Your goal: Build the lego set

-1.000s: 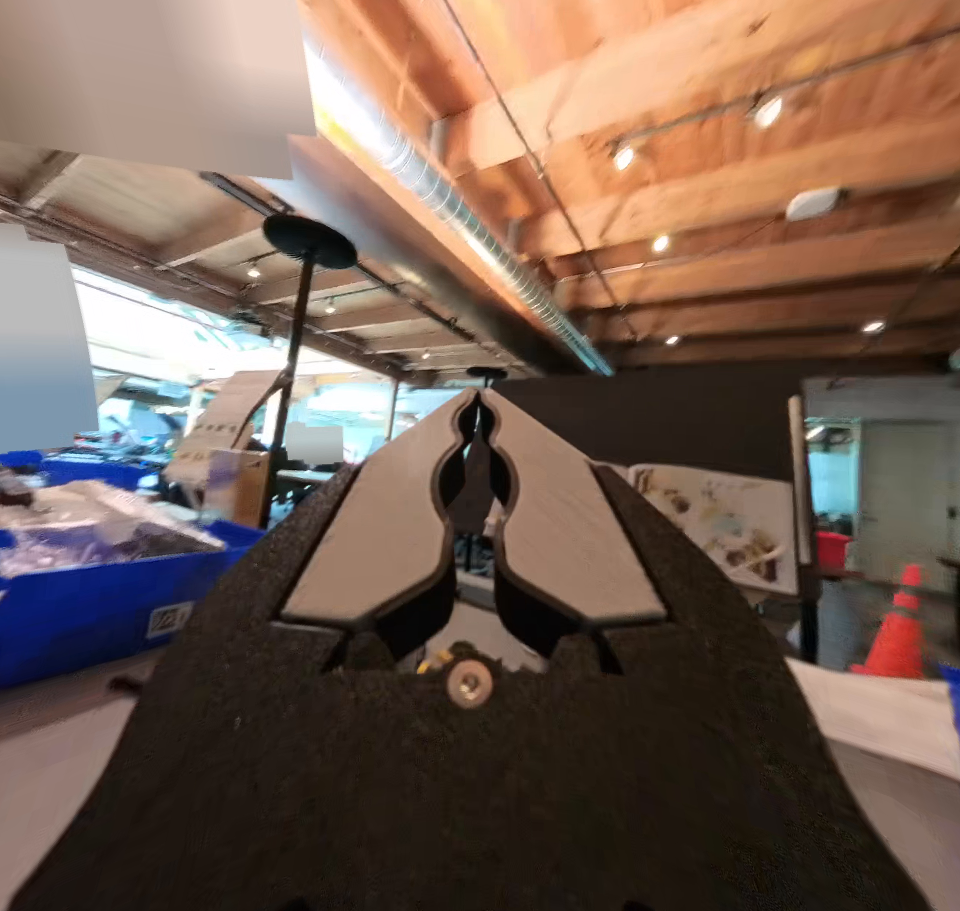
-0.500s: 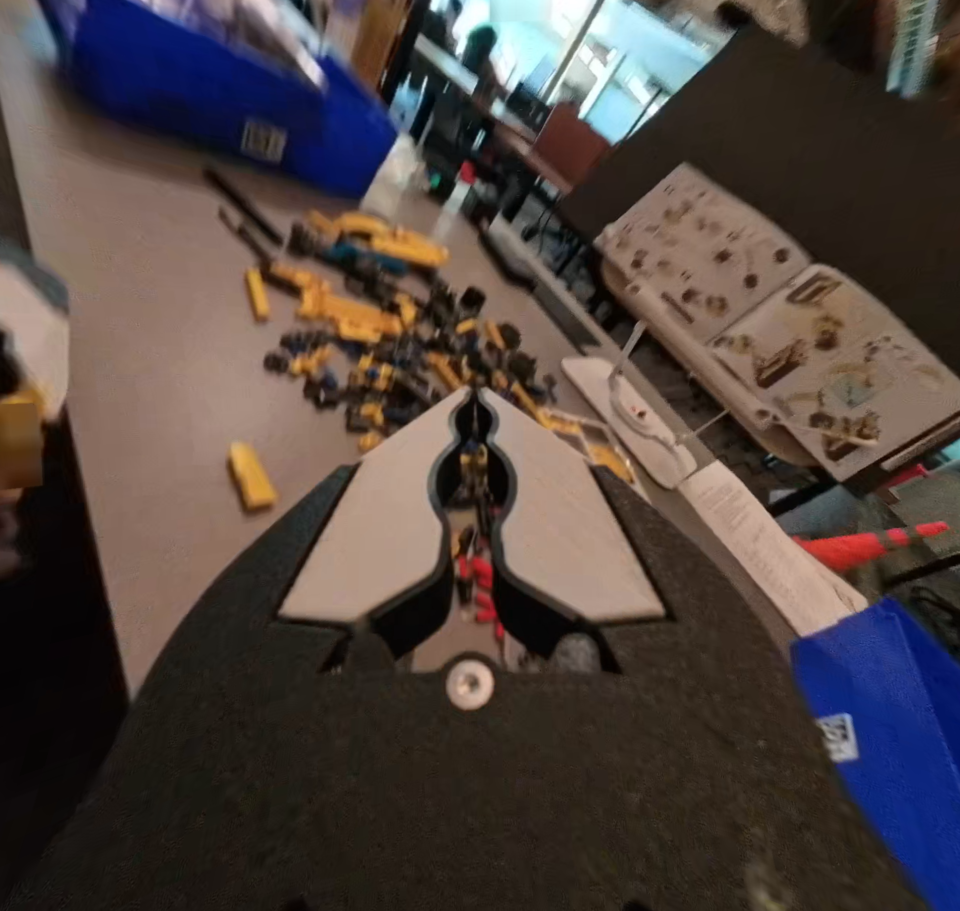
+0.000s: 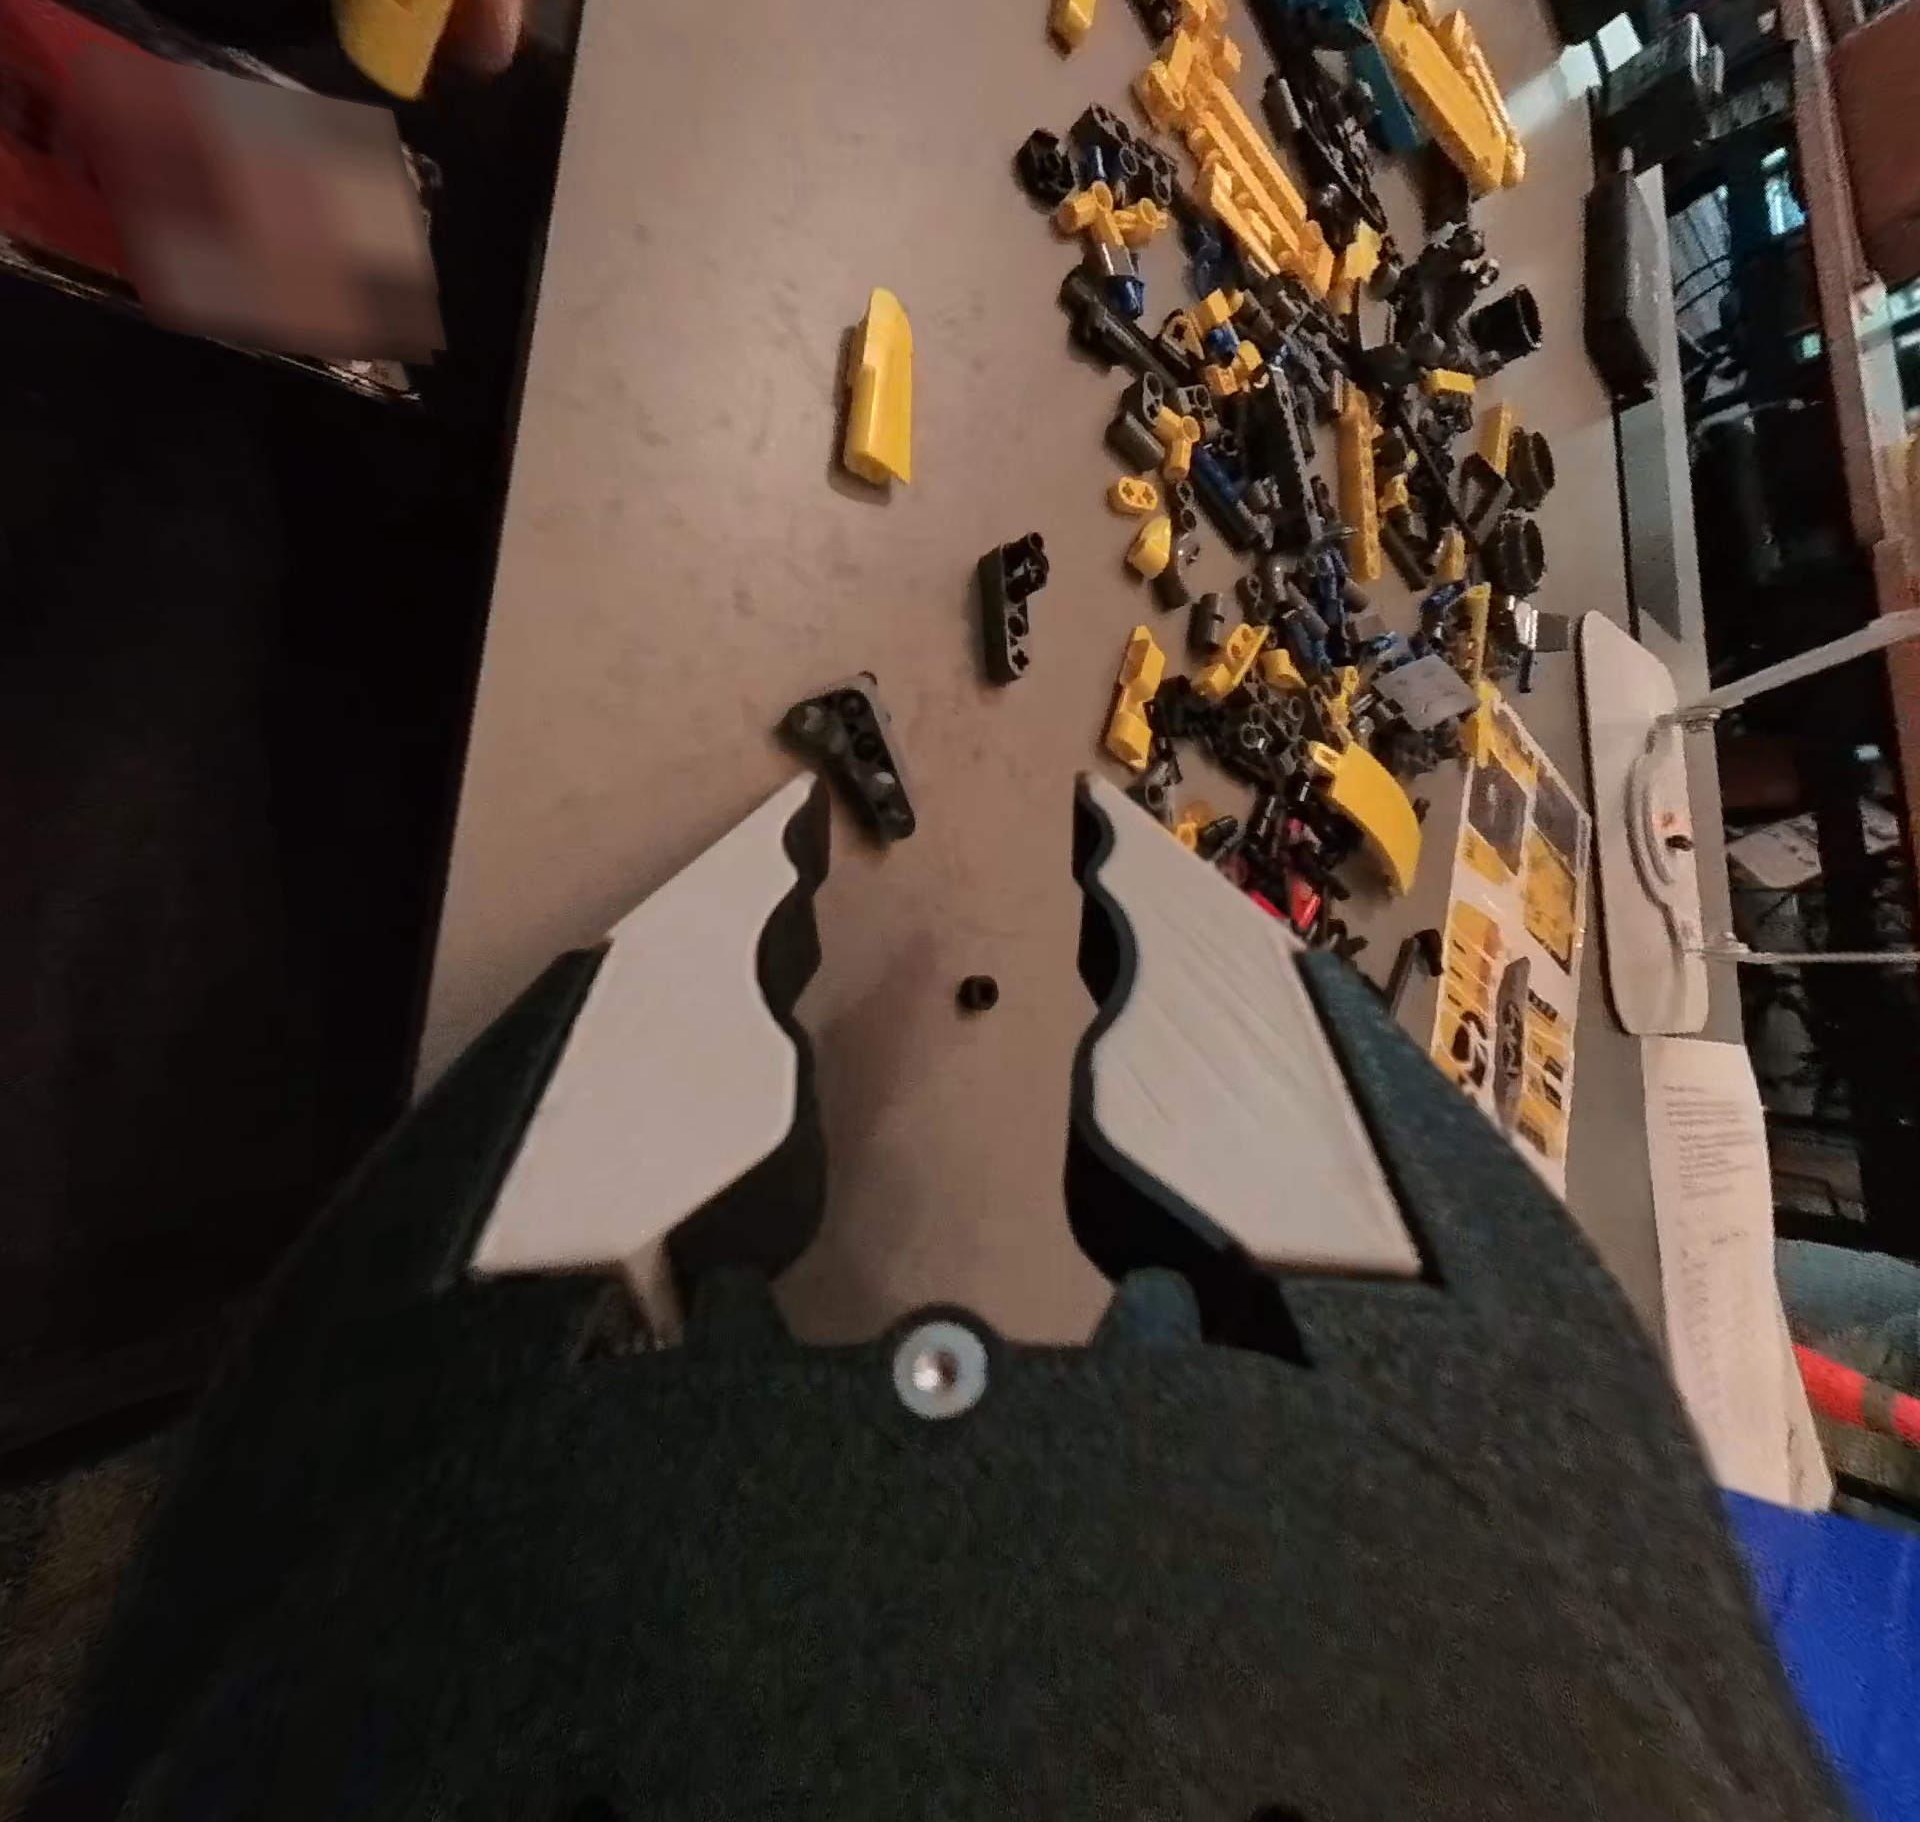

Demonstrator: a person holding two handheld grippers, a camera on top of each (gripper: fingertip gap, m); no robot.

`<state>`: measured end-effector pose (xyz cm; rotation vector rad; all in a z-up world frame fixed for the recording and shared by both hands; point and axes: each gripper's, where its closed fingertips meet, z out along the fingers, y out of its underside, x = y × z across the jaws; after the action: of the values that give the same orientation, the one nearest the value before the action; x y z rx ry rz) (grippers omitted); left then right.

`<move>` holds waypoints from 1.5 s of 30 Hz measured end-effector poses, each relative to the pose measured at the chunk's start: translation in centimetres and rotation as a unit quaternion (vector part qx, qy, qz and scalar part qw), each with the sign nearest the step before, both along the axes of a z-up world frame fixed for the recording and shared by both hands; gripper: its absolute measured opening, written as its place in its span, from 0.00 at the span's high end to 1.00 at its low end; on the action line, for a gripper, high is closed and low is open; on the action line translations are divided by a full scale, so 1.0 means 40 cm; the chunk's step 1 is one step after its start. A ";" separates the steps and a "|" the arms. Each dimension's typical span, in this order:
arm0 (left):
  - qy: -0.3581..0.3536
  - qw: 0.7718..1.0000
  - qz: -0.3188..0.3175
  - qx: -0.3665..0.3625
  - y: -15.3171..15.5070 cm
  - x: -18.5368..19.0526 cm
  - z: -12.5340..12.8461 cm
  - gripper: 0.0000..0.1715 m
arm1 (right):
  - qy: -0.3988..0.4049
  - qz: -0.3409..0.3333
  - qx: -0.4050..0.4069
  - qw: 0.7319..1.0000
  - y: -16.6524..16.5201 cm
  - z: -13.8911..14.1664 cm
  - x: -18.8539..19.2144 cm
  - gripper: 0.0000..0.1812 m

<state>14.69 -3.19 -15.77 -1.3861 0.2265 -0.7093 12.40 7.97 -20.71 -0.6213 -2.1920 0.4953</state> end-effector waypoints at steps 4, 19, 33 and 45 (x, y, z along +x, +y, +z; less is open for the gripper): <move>-0.005 1.000 0.004 -0.002 -0.001 -0.010 -0.002 0.96 | -0.016 0.024 0.021 0.999 -0.015 -0.006 -0.008 0.78; -0.057 0.998 0.013 -0.006 -0.007 -0.051 0.017 0.97 | -0.058 0.005 -0.133 0.989 -0.126 0.041 -0.008 0.96; -0.143 0.988 -0.061 -0.020 -0.019 -0.016 0.039 0.97 | -0.119 -0.077 -0.653 0.744 -0.277 0.154 0.049 0.96; -0.080 0.995 -0.033 -0.053 0.003 -0.008 -0.005 0.97 | -0.181 -0.221 -0.394 0.873 -0.114 0.019 0.075 0.96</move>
<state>14.36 -3.09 -15.96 -1.4202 0.1094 -0.8933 15.41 3.40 -19.94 -1.7264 -2.0142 1.1014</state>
